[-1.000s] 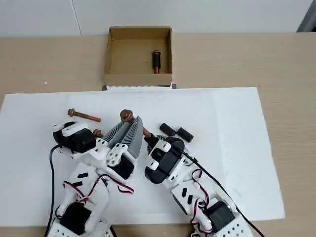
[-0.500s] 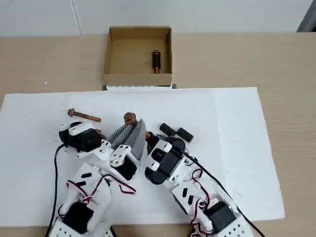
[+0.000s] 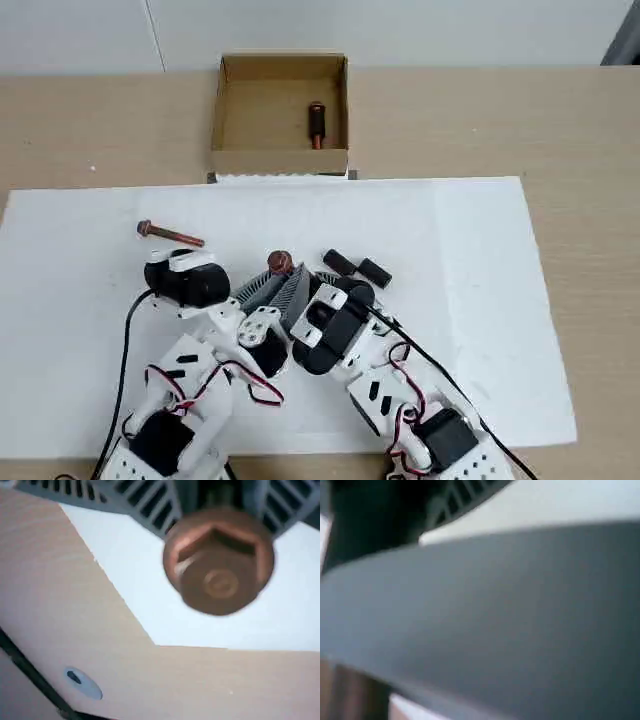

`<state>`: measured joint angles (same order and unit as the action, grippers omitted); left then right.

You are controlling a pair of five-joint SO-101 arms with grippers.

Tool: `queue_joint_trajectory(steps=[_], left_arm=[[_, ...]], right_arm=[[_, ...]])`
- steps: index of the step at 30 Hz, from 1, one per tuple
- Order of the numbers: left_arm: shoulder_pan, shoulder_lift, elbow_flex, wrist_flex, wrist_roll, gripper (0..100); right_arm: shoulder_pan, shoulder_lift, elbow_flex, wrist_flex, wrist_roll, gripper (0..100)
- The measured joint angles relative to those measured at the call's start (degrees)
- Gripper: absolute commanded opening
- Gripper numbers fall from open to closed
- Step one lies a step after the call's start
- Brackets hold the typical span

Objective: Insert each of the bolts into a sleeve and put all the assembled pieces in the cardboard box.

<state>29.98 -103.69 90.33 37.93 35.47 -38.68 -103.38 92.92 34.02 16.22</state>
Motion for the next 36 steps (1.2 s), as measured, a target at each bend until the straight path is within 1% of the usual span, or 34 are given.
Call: queue_joint_trajectory(steps=[3, 5, 7, 13, 16, 19, 21, 25, 27, 31, 36], left_arm=[[0.0, -0.2, -0.2, 1.8, -0.4, 14], [-0.1, -0.2, -0.3, 2.6, -1.6, 18], [-0.3, 0.4, 0.3, 3.5, -3.3, 19], [-5.2, 0.3, -0.3, 3.9, -9.1, 19], [-6.8, 0.3, -3.3, 4.0, -9.6, 19], [-7.2, 0.3, -6.6, 6.2, -9.8, 19], [-7.6, 0.3, -8.9, 8.0, -9.8, 16], [-7.6, 0.3, -12.6, 10.8, -9.8, 0], [-8.2, 0.3, -13.0, 11.0, -9.8, 2], [-11.3, 0.2, -12.7, 11.1, -10.9, 1], [-18.8, 0.2, -5.6, 11.1, -20.1, 1]], right_arm=[[0.0, 0.0, 0.1, 0.0, 0.1, 0.2], [0.4, 0.1, 0.1, 0.0, 0.1, 0.2], [0.1, 0.0, -0.1, 0.0, 0.1, 0.2], [0.1, 0.0, -0.4, -0.1, 0.1, 0.2], [0.1, 0.0, -0.4, -0.1, 0.1, 0.2], [0.2, 0.0, -0.4, -0.1, 0.1, 0.2], [0.2, 0.0, -0.4, -0.1, 0.1, 0.2], [0.2, 0.0, -0.4, -0.1, 0.1, 0.2], [0.2, 0.0, -0.4, -0.1, 0.1, 0.2], [1.9, 0.0, -0.4, -0.1, 0.1, 0.2], [9.1, 0.0, -0.4, -0.1, -1.7, 0.2]])
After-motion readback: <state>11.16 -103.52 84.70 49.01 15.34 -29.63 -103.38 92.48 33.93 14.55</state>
